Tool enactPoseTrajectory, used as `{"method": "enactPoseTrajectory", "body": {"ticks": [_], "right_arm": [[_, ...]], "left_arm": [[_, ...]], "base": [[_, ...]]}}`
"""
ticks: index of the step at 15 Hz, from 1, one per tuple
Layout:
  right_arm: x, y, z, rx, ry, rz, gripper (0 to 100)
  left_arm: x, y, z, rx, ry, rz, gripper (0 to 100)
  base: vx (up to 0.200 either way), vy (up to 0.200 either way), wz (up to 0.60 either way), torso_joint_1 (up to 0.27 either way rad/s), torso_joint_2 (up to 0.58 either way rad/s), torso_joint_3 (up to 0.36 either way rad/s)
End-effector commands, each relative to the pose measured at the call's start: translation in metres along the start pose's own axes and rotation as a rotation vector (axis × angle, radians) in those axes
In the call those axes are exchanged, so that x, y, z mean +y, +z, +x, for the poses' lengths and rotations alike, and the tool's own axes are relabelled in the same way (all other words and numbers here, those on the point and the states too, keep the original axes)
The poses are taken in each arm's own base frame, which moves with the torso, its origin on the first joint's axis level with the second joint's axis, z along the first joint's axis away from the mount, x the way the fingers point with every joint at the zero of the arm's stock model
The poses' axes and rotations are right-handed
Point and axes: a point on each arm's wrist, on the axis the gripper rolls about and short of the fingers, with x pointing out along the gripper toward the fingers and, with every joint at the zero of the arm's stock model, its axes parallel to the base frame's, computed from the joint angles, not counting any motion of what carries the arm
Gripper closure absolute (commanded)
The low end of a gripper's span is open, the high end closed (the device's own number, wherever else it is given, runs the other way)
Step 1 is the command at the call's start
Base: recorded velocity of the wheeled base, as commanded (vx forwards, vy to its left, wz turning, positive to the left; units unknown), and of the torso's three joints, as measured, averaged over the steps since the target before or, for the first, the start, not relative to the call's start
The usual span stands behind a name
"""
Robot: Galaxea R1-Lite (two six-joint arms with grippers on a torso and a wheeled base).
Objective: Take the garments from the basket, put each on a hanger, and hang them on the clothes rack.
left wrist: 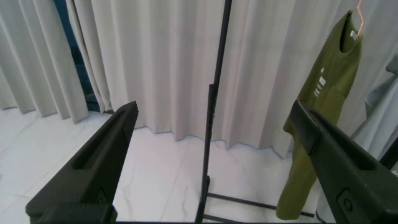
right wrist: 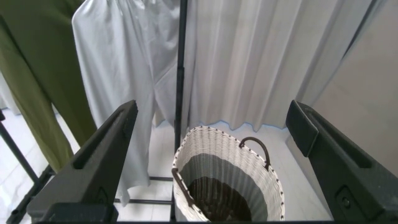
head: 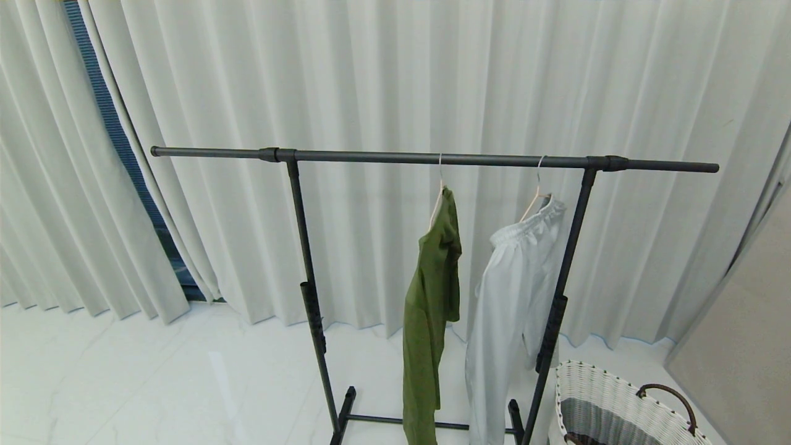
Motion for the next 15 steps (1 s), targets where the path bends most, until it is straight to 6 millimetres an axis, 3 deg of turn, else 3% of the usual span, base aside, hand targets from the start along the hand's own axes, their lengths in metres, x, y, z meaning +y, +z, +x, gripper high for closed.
{"method": "enactPoseTrajectory", "body": {"ticks": [1, 15], "right_arm": [[0.0000, 0.0000, 0.0000, 0.000, -0.001, -0.001, 0], [0.0000, 0.0000, 0.0000, 0.000, -0.001, -0.001, 0]], "left_arm": [[0.0000, 0.0000, 0.0000, -0.001, 0.001, 0.000, 0], [0.0000, 0.0000, 0.0000, -0.001, 0.001, 0.000, 0]], "base": [[0.000, 0.000, 0.00, 0.000, 0.00, 0.000], [0.000, 0.000, 0.00, 0.000, 0.00, 0.000]]}}
